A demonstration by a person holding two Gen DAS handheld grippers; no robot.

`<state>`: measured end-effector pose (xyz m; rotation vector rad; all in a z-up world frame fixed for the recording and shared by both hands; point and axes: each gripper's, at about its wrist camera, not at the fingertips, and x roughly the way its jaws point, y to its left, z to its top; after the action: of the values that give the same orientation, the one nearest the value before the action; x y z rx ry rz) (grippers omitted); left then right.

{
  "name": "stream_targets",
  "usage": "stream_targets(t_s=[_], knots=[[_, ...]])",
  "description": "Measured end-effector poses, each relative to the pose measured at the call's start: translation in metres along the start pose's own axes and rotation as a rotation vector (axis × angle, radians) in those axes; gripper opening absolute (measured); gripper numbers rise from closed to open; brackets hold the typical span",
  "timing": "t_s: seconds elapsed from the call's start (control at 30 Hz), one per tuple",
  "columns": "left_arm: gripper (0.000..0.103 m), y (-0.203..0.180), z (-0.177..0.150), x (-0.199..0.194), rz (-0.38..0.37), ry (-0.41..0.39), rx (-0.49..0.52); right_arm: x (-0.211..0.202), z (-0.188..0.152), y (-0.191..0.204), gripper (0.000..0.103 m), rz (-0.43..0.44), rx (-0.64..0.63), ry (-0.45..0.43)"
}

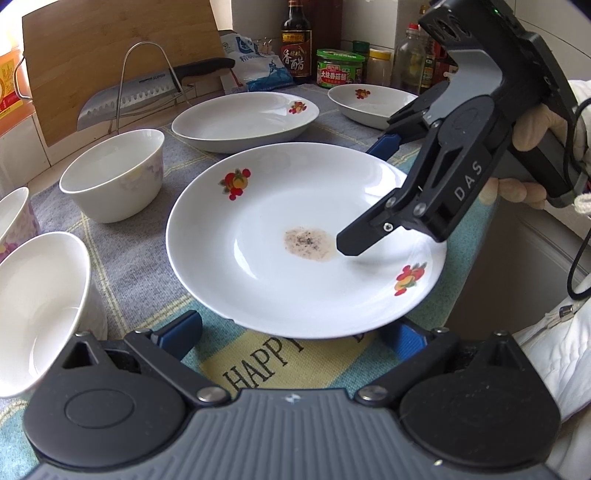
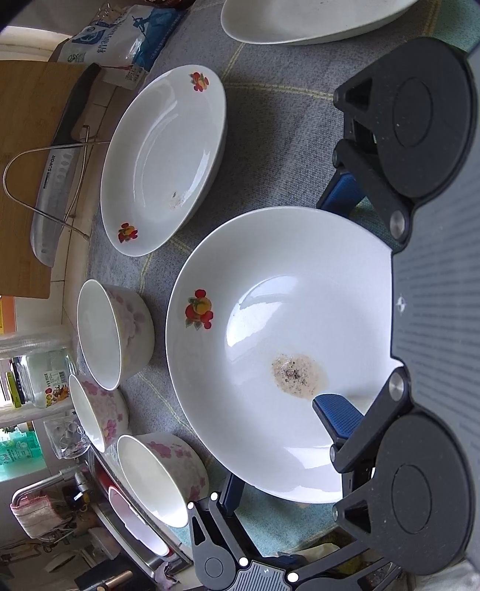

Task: Organize plates and bowls
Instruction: 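Lift the stained plate with the right gripper and carry it toward another plate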

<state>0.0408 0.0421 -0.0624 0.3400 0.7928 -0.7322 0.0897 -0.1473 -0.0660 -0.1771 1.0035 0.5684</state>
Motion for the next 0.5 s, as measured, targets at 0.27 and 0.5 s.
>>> stream_targets(t_s=[0.27,0.5], knots=[[0.103,0.0,0.0,0.0,-0.009,-0.014,0.01,0.001,0.015,-0.008,0.103,0.066,-0.03,0.024],[0.102,-0.001,0.002,0.001,-0.012,-0.012,0.016,0.005,0.022,-0.015,0.103,0.122,-0.01,0.039]])
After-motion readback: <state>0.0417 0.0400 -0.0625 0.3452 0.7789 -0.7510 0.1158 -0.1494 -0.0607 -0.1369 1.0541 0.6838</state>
